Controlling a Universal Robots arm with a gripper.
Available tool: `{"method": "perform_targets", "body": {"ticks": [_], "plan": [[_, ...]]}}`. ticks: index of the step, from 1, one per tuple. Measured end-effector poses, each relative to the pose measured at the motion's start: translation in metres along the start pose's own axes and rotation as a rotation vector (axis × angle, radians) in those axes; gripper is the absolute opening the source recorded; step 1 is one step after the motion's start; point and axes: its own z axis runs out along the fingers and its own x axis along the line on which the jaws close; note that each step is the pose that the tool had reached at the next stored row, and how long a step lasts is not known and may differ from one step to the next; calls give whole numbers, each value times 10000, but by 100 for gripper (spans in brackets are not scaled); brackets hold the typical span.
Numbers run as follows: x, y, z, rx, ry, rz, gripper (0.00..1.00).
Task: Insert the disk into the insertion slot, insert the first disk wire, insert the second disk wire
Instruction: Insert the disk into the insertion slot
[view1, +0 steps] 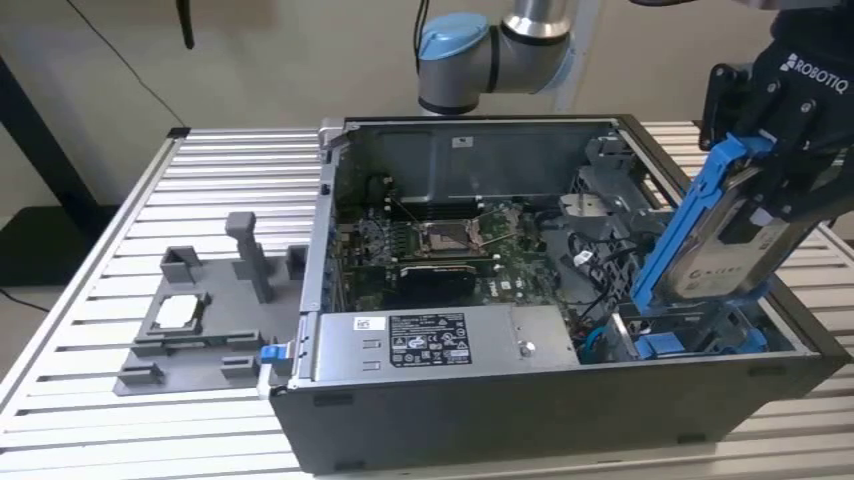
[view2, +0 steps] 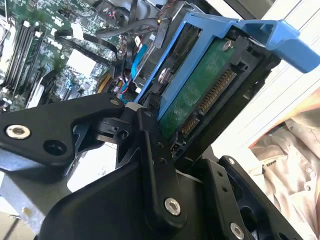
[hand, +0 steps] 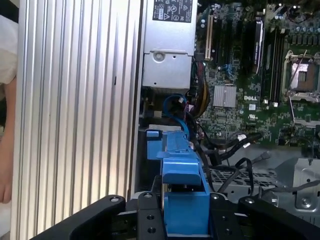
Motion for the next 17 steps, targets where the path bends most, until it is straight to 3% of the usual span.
{"method": "perform_targets", "body": {"ticks": [9, 17], "plan": [[-18, -29, 94, 10, -73, -5, 33], [-38, -48, 195, 10, -79, 31, 33]]}}
